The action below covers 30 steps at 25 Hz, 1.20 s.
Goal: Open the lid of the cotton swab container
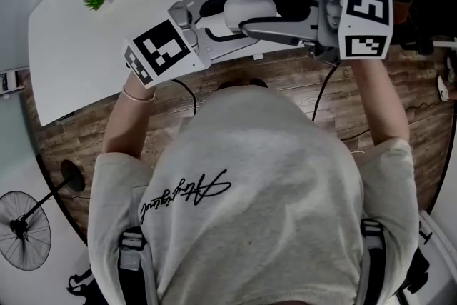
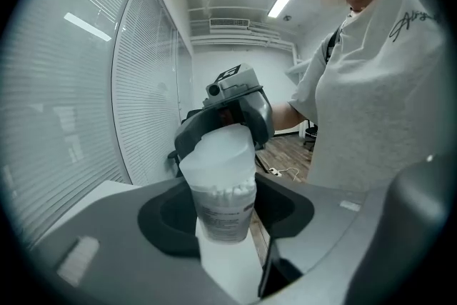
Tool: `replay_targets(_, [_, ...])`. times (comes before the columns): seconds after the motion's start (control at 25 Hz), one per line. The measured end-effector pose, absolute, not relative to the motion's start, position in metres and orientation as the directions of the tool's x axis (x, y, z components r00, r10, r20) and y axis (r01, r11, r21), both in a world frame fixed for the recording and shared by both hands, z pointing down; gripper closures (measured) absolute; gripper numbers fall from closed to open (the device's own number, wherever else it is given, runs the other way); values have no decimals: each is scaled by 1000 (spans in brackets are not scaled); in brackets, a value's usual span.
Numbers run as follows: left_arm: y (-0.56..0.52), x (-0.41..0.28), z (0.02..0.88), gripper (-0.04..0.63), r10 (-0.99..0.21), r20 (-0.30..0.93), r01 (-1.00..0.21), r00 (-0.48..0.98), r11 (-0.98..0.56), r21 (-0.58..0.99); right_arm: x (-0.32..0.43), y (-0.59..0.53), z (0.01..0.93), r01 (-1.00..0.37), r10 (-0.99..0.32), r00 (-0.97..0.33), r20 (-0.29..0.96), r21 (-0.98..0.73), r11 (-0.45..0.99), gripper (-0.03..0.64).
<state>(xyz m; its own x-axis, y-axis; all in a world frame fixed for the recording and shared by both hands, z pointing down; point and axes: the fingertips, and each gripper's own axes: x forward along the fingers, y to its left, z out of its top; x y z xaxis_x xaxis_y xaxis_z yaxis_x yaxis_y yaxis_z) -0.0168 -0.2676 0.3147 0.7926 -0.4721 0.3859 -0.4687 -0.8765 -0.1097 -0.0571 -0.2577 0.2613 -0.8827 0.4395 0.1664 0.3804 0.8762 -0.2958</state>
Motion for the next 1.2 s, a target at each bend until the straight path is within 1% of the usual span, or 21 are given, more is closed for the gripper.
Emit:
replay_targets(0.28, [-269,-19,324,383,-474,415,-485,777,-870,-86,-59,-259,268,335,381,-904,196,-228,914,387])
replay_targets(0.44, [-268,-20,323,383,-474,407,-487,781,-870,-77,-60,-258,267,320,354,-911,211,-179,930,383])
replay_targets(0.76, [-272,-23,331,383,-485,423,-507,765,-859,-67,-62,-260,274,257,252,-924,288,-21,966,371])
replay_targets(1.0, [-272,-26,335,383,-492,457,-511,741,-855,-92,-63,-258,274,264,245,-924,292,27,964,374])
replay_targets(1.08, [-270,-29,339,385,-489,475,-508,731,-856,-100,-63,-257,264,250,236,-939,252,25,968,466])
replay_targets(1.12, [-268,-29,339,385,-485,474,-503,735,-859,-98,-64,-257,259,246,234,-945,231,27,969,492])
replay_targets(1.2, [-263,-28,336,383,-480,456,-499,750,-862,-86,-66,-254,253,257,243,-946,213,40,966,474])
